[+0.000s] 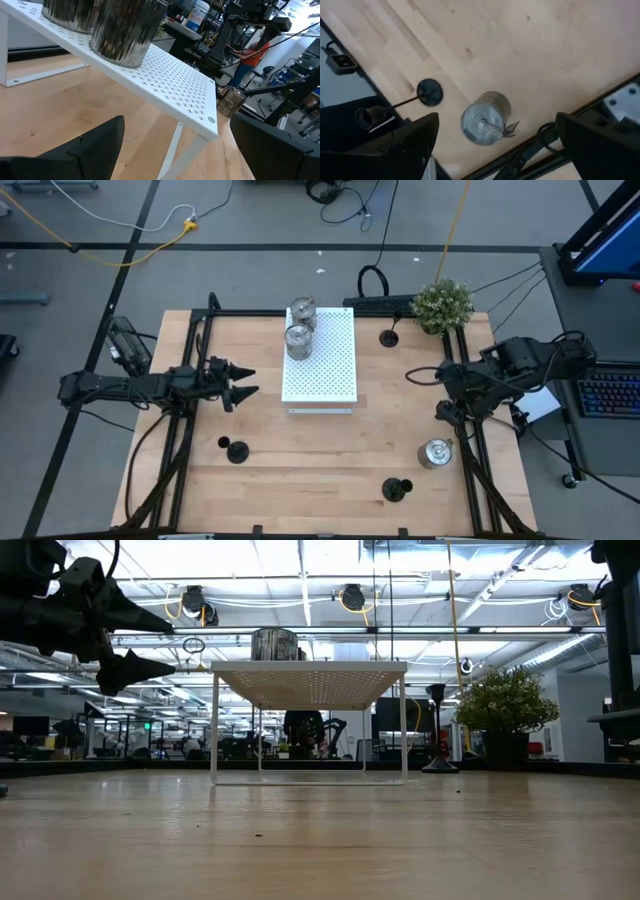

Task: Pick & Place candle stick holders
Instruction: Put the silver scented candle on the shelf

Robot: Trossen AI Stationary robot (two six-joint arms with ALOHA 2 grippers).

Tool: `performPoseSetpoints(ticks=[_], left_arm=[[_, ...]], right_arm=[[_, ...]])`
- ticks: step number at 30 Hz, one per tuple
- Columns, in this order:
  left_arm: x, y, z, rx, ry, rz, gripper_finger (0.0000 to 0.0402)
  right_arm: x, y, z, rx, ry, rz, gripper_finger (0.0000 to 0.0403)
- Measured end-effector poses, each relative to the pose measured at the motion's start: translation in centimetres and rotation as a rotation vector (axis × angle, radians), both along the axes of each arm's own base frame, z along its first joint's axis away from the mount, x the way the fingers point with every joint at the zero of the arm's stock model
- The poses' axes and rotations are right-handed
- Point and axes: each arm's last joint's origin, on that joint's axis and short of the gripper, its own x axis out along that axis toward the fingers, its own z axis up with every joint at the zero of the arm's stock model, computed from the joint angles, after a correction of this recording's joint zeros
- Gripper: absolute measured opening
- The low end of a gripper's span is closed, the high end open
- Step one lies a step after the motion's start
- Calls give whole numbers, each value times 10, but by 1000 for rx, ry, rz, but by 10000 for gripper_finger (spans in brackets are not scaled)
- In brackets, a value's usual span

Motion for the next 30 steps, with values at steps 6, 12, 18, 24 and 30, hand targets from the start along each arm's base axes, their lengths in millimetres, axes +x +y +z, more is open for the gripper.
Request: performPoseSetpoints(ticks=[6,12,18,24,30], left_arm=[[0,0,0,6,2,-1,365],[0,0,0,8,2,-1,365],[0,0,0,22,5,-2,365],[0,0,0,22,5,-2,365],[0,0,0,22,5,-3,365]], right_arm=[[-1,5,-19,28,111,-9,399],[-4,16,-53,54,278,-36,395],[-5,28,-85,164,397,-22,398],[-3,36,-101,130,369,-59,398],[-2,44,-105,134,336,-105,397]])
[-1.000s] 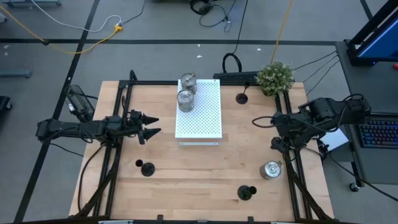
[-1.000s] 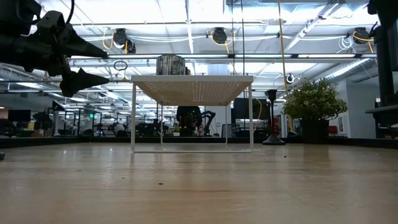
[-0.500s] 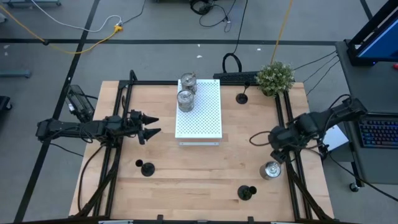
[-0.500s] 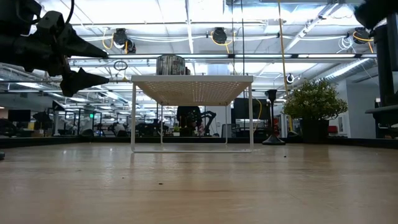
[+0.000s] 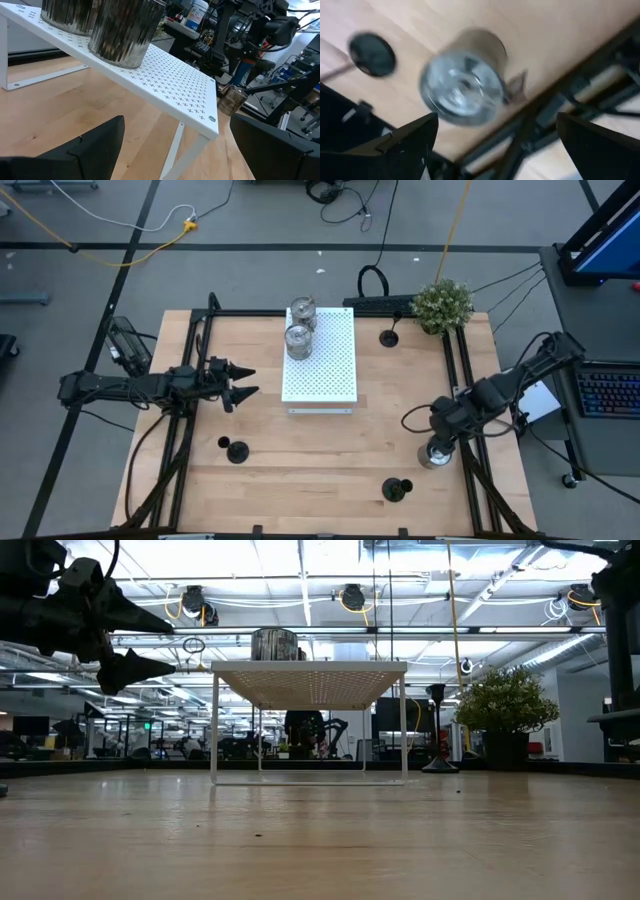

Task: Pick & Place candle stick holders
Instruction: Put the silver scented candle on the shelf

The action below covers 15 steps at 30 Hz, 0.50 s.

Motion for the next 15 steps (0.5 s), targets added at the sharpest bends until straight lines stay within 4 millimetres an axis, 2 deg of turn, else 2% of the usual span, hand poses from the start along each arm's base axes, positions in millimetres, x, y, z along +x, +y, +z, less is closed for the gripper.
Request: performPoseSetpoints(ticks=[7,11,15], left_arm=[[0,0,0,0,0,-4,365],[0,0,0,0,0,-4,365],[0,0,0,-1,0,-9,365]], right_arm=[[7,11,-14,46,-80,-44,397],[6,14,-27,48,-73,-59,398],[4,14,-32,18,-67,-83,397]])
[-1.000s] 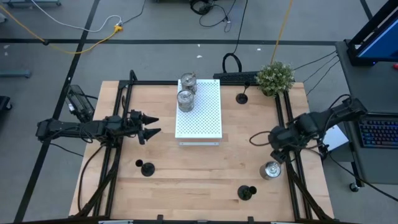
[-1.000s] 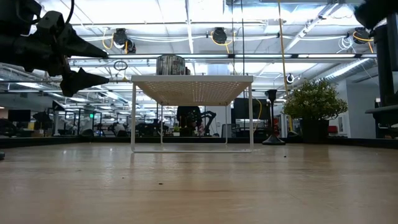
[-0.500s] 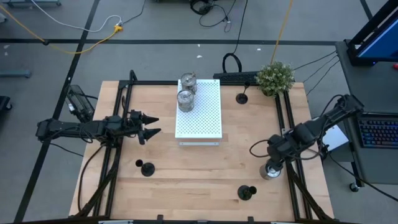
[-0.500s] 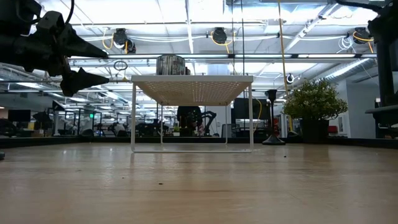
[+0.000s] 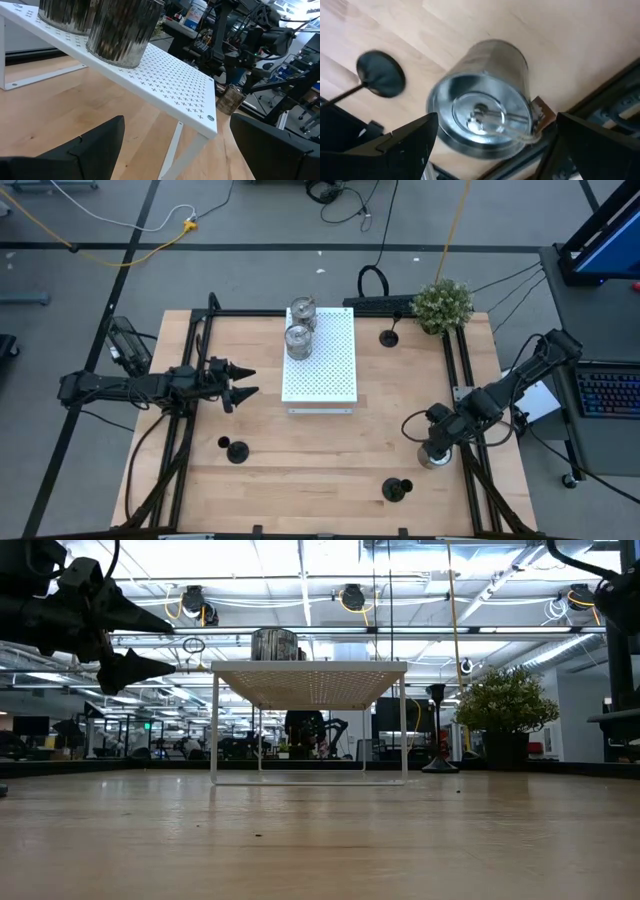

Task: Pick & Place candle stick holders
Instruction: Put the silver scented candle on the shelf

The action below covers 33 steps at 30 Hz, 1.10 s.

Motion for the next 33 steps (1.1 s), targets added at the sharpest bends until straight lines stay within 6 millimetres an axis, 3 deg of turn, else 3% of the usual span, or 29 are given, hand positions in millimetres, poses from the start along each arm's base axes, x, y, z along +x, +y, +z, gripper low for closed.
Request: performPoseSetpoints(ticks=[17,33], left_arm=[[0,0,0,-1,1,-7,365],[0,0,0,19,5,-8,365]], right_arm=[[5,3,0,-35,-89,16,398],[7,9,-3,-64,-130,141,397]])
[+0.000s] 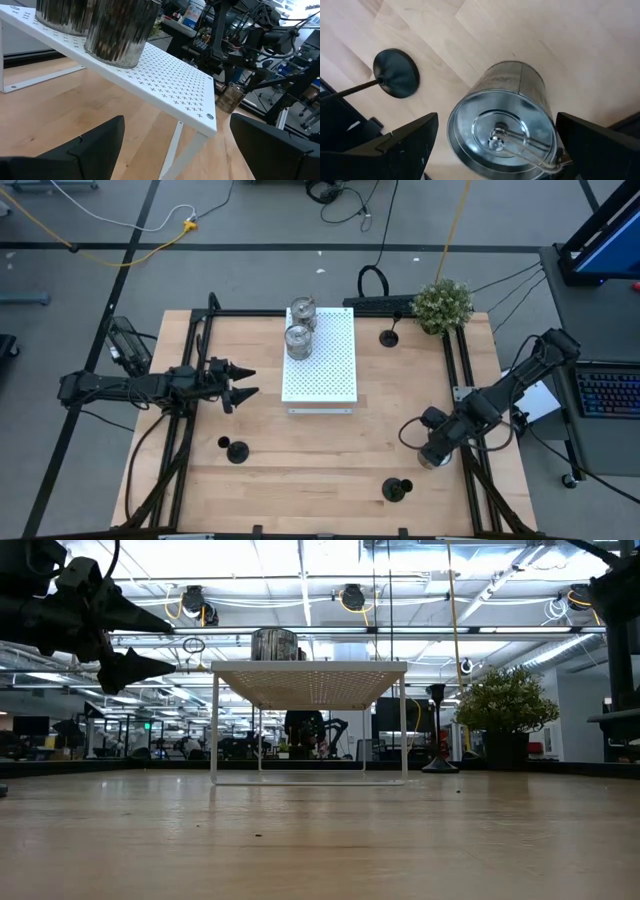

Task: Pick & Place candle stick holders
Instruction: Put the silver scented candle on the shelf

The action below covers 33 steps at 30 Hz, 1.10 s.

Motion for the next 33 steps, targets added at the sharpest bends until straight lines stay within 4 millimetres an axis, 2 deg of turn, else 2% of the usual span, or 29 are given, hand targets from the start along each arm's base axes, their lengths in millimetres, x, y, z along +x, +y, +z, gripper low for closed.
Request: performPoseSetpoints(ticks=[4,15,33], left_arm=[[0,0,0,2,1,0,365],[0,0,0,2,0,0,365],[0,0,-1,9,9,-1,365]], right_arm=[[-3,3,-2,3,1,12,396],[-9,15,-26,89,-11,-1,396],[-5,21,-25,145,-90,168,396]])
